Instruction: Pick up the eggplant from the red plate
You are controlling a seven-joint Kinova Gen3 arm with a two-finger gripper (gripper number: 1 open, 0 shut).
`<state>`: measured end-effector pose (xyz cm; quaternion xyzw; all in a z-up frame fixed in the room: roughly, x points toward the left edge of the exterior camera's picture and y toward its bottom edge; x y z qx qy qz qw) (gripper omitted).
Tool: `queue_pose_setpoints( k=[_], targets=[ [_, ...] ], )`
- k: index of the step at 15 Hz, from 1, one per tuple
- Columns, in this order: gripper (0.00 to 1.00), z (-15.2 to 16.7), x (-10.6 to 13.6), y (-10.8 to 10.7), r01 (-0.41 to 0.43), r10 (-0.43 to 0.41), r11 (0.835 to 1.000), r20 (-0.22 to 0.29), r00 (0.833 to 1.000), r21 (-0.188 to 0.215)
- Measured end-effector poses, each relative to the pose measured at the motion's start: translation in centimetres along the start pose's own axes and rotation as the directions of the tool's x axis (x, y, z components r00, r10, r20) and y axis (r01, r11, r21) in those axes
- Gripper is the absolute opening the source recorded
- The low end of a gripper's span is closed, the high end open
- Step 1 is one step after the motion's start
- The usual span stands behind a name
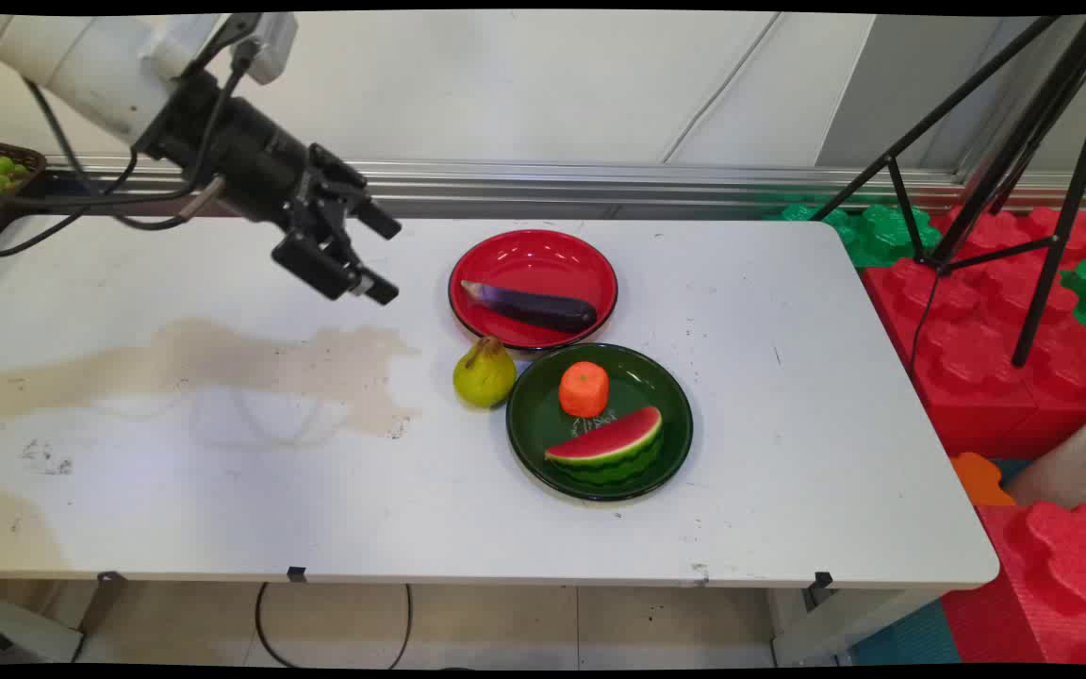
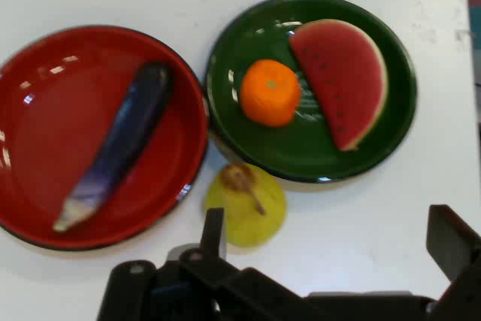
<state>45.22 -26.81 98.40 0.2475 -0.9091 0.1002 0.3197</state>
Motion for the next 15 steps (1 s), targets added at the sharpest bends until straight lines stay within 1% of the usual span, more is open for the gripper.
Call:
queue_pose_setpoints(
  k=[4, 7, 10, 12, 15],
  targets=[
    [1.00, 1.6, 0.6, -2.1, -0.024, 0.024, 0.999, 0.004, 1.000, 0.031],
    [1.00, 3.5, 1.1, -4.3, -0.051, 0.051, 0.997, 0.012, 0.999, 0.049],
    [1.00, 5.2, 1.3, -6.1, -0.073, 0.071, 0.996, 0.023, 0.997, 0.060],
    [1.00, 6.8, 1.3, -7.7, -0.093, 0.091, 0.993, 0.036, 0.995, 0.067],
    [1.00, 8.7, 1.2, -9.5, -0.119, 0.115, 0.990, 0.056, 0.992, 0.069]
  ],
)
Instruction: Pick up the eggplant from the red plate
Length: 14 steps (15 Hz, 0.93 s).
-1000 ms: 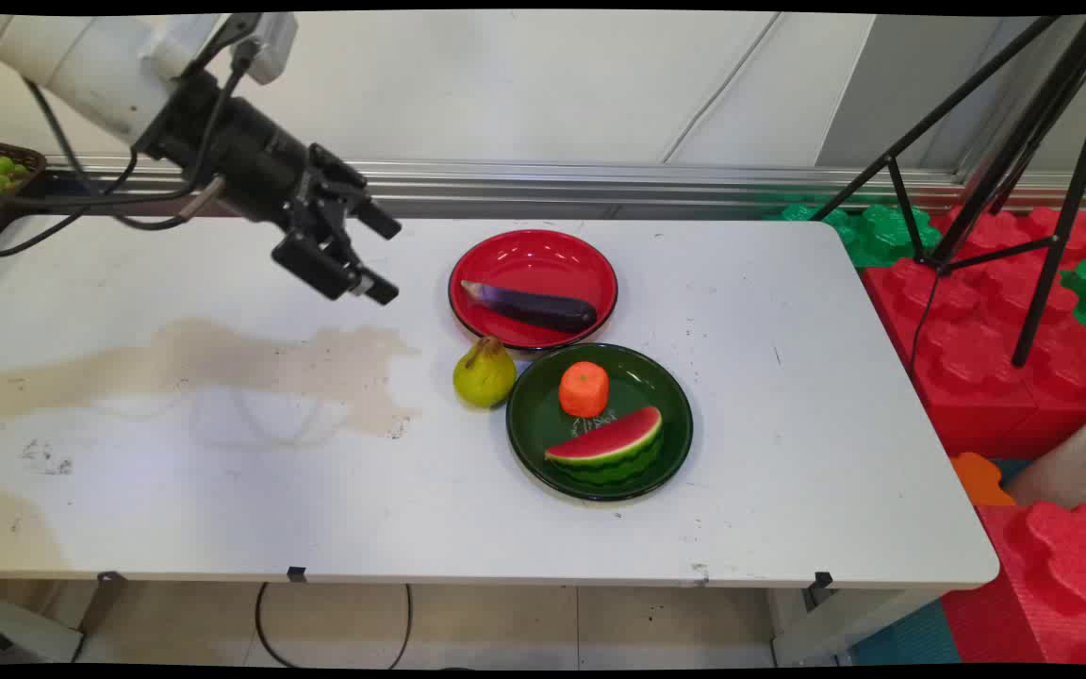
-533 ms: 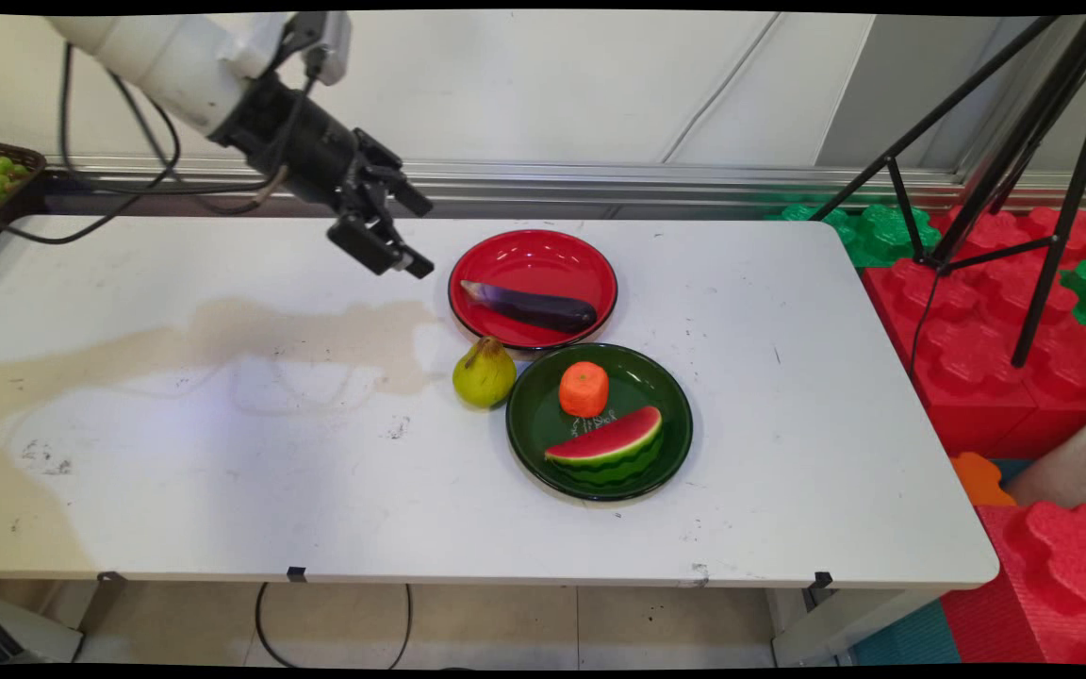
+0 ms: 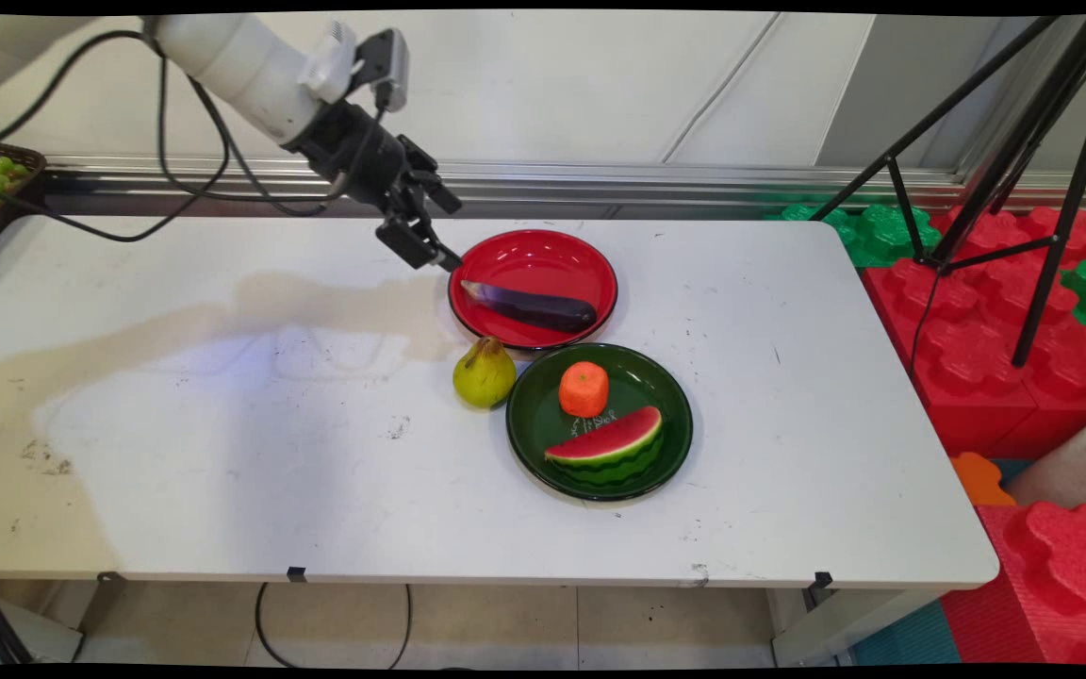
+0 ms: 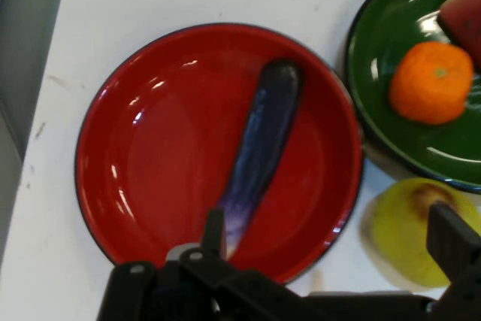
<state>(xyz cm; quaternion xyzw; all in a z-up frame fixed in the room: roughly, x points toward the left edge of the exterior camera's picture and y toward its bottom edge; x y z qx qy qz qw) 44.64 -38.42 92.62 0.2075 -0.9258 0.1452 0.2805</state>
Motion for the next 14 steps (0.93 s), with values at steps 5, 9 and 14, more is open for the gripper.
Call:
queue_pose_setpoints(
  k=[5, 9, 14],
  targets=[
    [1.00, 4.7, -0.8, -2.8, -0.048, 0.049, 0.999, 0.042, 0.998, -0.009],
    [1.00, 8.2, -1.2, -4.0, -0.077, 0.079, 0.997, 0.064, 0.995, -0.033],
    [1.00, 11.2, -1.5, -4.4, -0.092, 0.096, 0.994, 0.079, 0.992, -0.059]
  ],
)
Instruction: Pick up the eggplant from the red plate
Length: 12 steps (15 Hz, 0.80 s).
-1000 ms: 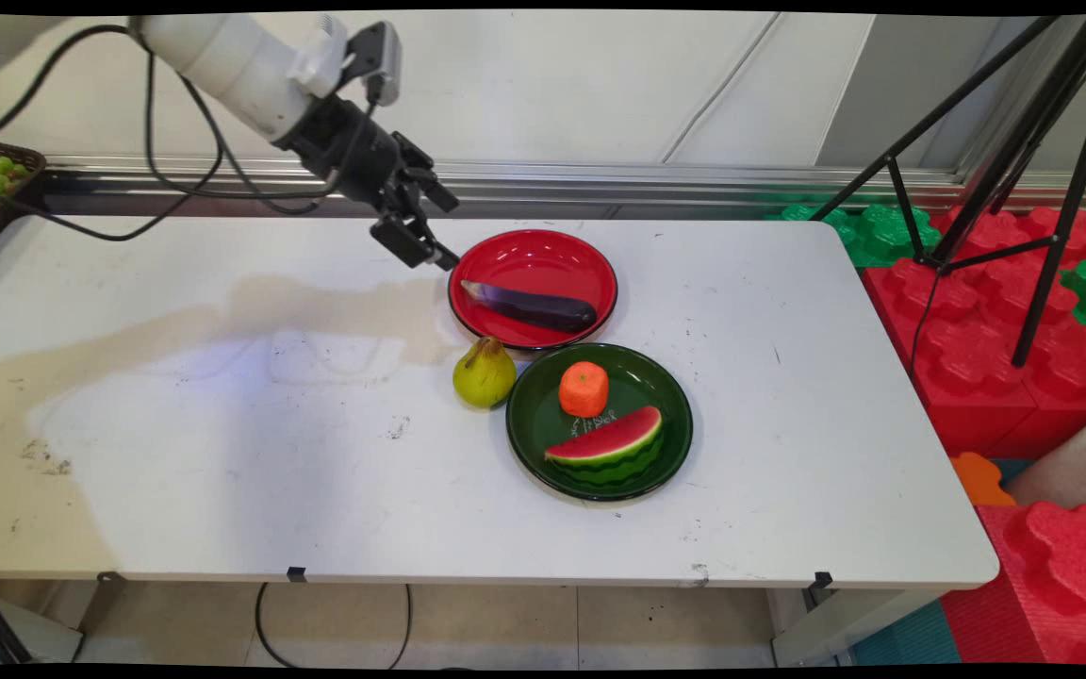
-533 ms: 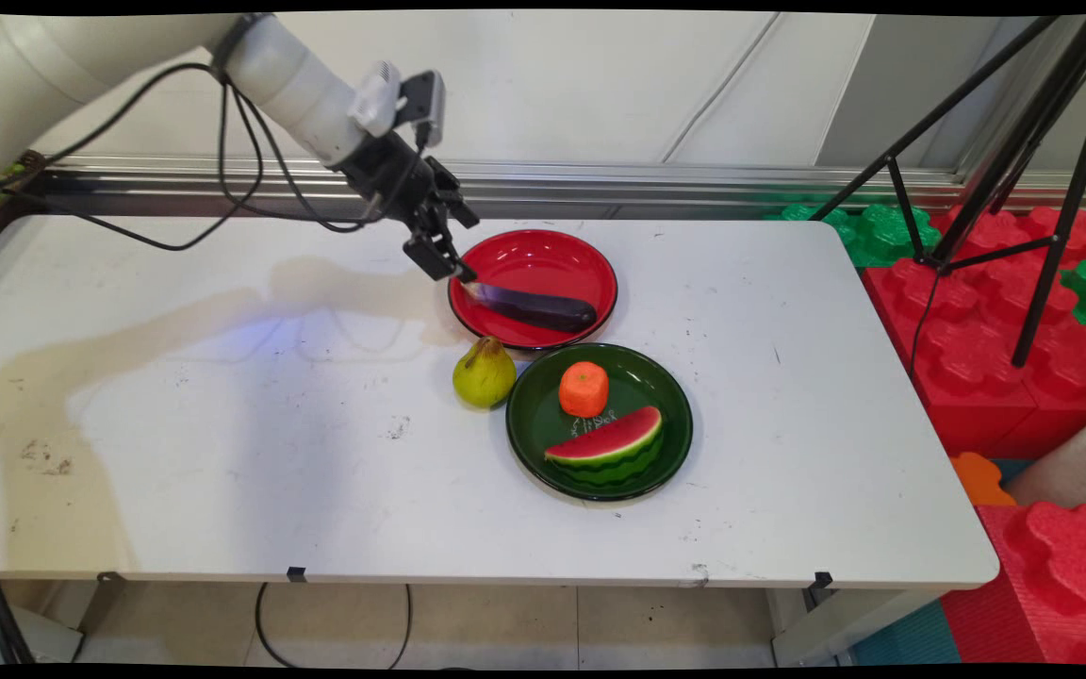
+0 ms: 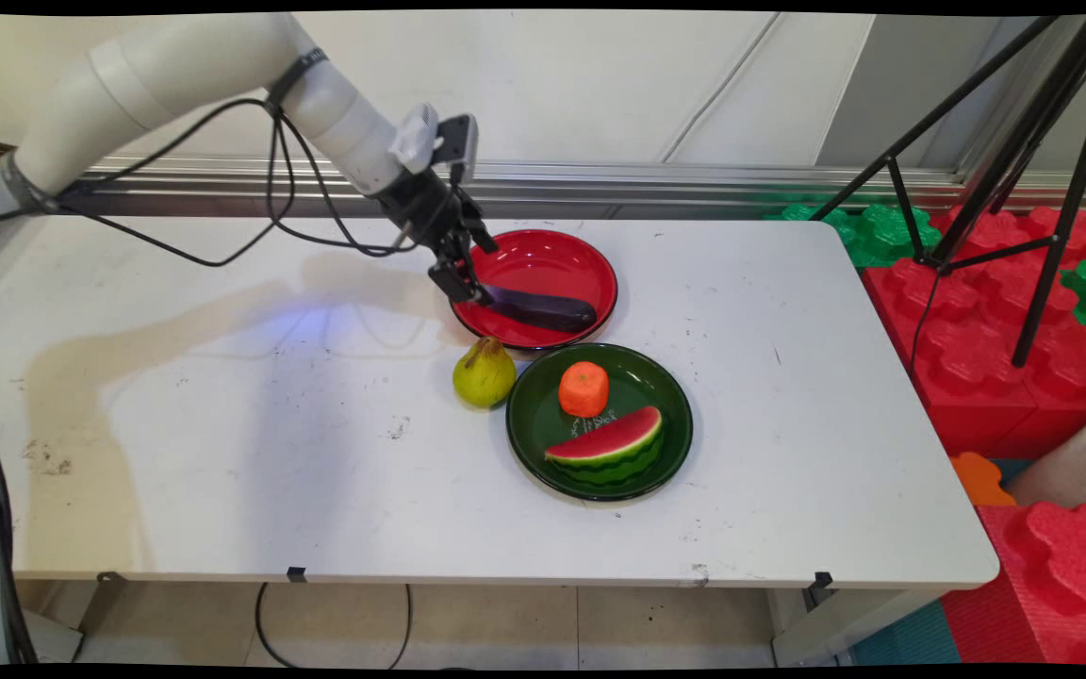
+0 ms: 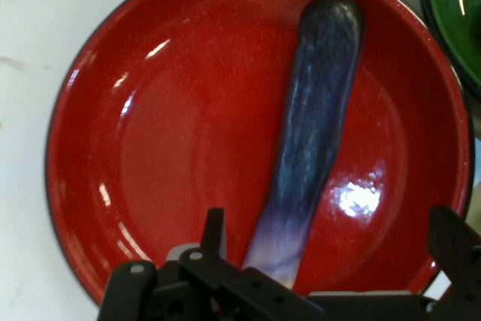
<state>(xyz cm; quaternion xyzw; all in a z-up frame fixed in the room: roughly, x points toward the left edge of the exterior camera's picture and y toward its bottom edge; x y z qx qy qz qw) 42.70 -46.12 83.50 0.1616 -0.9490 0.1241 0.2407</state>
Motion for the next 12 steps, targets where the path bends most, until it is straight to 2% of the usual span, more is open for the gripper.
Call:
queue_pose_setpoints(
  k=[7, 12],
  targets=[
    [1.00, 4.3, 0.2, -0.6, -0.016, 0.016, 0.999, 0.018, 1.000, -0.039],
    [1.00, 6.2, 0.3, -1.2, -0.024, 0.025, 0.998, 0.023, 0.999, -0.050]
  ],
)
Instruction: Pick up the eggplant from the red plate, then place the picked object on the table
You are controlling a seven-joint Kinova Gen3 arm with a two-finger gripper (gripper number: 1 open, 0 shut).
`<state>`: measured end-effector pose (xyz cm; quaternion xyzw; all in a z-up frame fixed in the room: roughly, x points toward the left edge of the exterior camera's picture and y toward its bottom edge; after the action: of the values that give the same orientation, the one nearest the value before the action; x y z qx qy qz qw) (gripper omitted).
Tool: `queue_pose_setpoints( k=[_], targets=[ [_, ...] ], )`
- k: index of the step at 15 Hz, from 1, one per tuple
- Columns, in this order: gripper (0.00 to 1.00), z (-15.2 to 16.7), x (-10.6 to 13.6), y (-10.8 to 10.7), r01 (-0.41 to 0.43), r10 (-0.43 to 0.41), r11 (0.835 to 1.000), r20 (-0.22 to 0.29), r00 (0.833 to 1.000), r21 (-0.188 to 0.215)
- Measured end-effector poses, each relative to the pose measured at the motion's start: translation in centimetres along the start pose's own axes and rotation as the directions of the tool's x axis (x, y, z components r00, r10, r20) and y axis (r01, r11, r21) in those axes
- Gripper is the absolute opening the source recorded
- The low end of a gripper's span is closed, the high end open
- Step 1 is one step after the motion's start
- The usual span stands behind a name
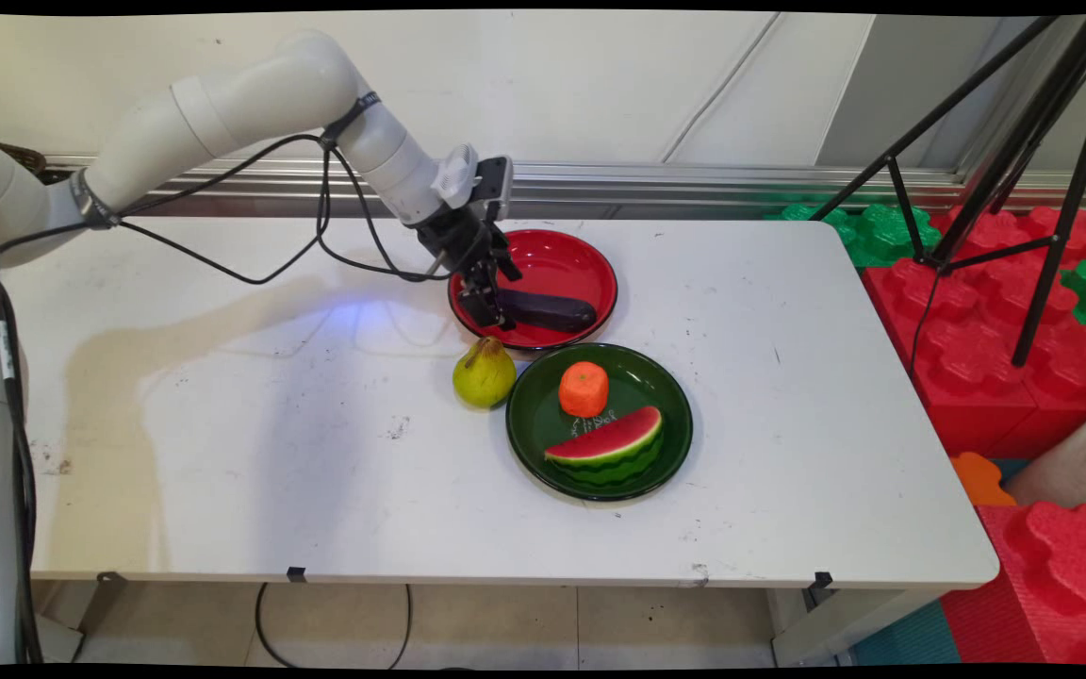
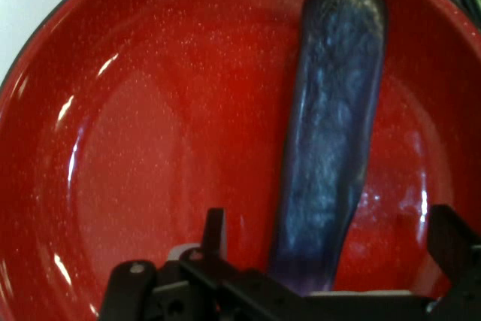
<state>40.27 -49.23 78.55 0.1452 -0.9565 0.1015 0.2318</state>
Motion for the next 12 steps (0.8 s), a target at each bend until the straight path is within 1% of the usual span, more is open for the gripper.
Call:
queue_pose_setpoints(
  k=[5, 6, 12],
  targets=[
    [1.00, 1.1, 0.3, -0.5, -0.005, 0.005, 1.000, -0.002, 1.000, -0.007],
    [0.00, 1.2, 0.4, -0.5, -0.007, 0.007, 1.000, -0.003, 1.000, -0.008],
    [0.00, 1.6, 0.6, -0.9, -0.016, 0.016, 1.000, -0.008, 1.000, -0.014]
  ],
)
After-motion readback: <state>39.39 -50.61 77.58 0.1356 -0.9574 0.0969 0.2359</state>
